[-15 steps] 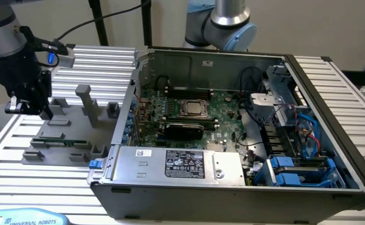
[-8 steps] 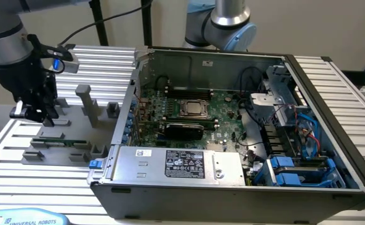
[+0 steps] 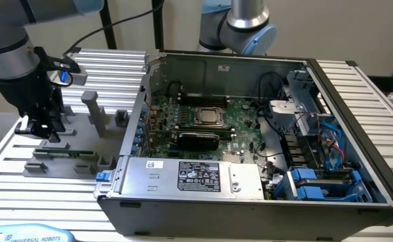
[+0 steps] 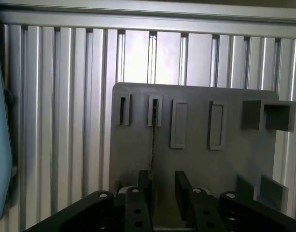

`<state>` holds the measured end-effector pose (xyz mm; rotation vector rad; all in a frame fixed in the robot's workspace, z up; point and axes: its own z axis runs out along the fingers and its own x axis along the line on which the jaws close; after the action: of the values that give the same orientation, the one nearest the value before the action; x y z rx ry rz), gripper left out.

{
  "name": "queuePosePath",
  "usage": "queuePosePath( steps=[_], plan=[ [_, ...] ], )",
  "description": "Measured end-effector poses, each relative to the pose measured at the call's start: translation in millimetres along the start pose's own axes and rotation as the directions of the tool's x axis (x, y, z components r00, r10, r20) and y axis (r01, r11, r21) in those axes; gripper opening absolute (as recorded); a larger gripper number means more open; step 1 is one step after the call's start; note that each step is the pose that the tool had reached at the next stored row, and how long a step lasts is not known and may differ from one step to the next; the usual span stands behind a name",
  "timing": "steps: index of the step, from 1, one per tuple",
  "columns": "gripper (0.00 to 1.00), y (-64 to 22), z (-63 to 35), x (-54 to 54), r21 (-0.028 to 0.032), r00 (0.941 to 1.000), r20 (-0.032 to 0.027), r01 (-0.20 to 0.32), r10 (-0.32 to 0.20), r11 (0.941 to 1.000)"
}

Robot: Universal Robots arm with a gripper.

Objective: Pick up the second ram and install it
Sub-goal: 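Pick up the second ram and move it above second insertion slot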

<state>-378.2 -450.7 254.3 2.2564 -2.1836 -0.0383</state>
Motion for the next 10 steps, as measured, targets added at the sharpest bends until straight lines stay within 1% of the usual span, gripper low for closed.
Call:
queuePosePath(
  steps=[10],
  plan=[
    [0.36,-0.2,18.1,4.4,-0.0005,0.9994,-0.0006,0.034,-0.034,0.9994]
  ],
)
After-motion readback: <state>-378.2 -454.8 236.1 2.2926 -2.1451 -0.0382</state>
